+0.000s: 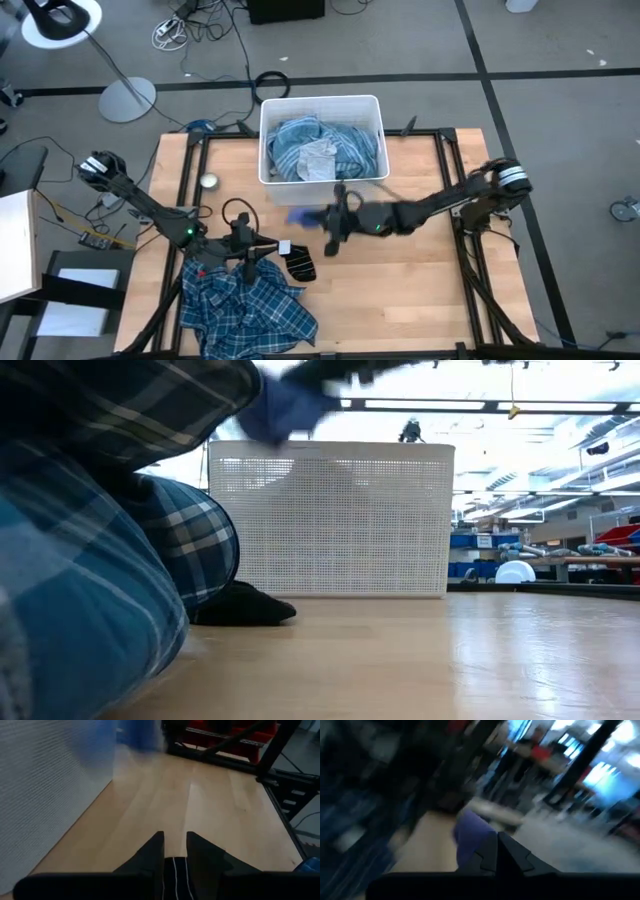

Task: Sort clothes
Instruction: Put the blue sock into the white bin

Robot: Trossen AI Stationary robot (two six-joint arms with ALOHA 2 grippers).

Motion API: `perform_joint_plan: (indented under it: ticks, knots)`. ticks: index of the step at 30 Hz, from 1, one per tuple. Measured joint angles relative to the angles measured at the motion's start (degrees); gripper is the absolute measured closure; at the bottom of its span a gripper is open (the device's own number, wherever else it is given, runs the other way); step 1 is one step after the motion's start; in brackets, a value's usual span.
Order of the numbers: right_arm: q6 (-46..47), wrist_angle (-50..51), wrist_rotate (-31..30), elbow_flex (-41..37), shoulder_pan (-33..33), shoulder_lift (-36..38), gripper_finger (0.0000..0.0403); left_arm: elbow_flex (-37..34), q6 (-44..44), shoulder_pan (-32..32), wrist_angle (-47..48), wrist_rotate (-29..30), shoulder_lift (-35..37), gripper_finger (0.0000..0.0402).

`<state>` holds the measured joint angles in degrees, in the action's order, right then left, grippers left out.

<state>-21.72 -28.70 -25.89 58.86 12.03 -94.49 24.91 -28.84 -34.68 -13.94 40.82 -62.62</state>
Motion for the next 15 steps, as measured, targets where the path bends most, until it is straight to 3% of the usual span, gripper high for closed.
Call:
perform_joint_plan:
  ticks: [8, 15]
  knots:
    - [-5.5, 8.24, -8.7, 8.33, -9.51, 8.26, 0.04, 0.0, -0.17, 0.04, -0.05, 0.53, -0.86, 0.0314]
    - [8.58, 15.3, -26.74, 8.36, -16.83, 9.15, 0.0369, 0.02, -0.31, 0.05, -0.02, 1.09, -1.19, 0.0314]
